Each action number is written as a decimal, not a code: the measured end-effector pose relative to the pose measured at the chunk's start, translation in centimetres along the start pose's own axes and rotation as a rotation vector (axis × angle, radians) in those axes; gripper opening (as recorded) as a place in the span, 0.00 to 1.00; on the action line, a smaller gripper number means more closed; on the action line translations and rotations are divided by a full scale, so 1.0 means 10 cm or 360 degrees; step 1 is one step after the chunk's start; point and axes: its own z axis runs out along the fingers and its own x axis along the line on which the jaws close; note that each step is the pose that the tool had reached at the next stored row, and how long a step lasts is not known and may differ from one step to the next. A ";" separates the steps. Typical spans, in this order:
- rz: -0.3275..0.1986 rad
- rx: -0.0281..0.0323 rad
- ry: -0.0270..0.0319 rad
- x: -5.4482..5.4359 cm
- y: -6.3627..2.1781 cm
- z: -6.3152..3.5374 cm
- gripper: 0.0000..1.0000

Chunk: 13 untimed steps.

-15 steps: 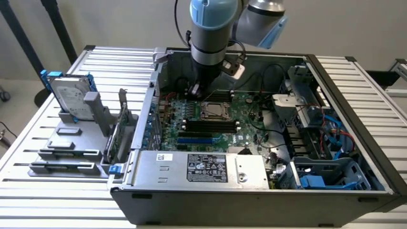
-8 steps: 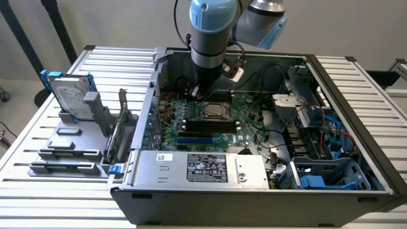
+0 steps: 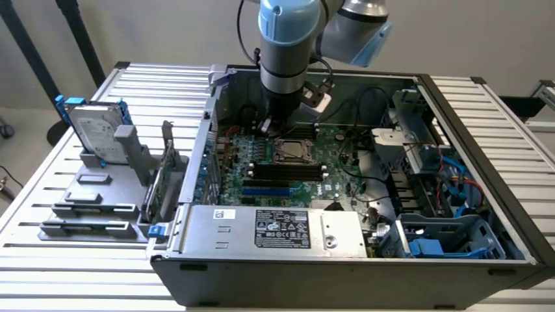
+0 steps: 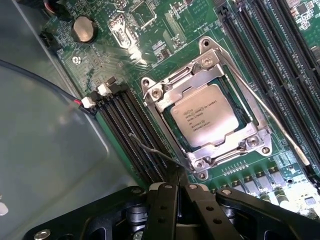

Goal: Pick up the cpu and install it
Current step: 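Install the first cpu locking lever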

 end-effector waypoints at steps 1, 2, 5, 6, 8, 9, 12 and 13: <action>0.0002 -0.00038 -0.00051 0.01 -0.003 0.004 0.11; 0.0003 -0.00071 -0.00095 0.01 -0.008 0.009 0.11; 0.0006 -0.00156 -0.00211 0.04 -0.027 0.025 0.11; 0.0007 -0.00181 -0.00248 0.05 -0.030 0.029 0.11; 0.0008 -0.00227 -0.00309 0.05 -0.031 0.032 0.11; 0.0009 -0.00239 -0.00326 0.05 -0.031 0.032 0.11; 0.0011 -0.00260 -0.00347 0.05 -0.032 0.032 0.11; 0.0012 -0.00272 -0.00358 0.05 -0.032 0.032 0.11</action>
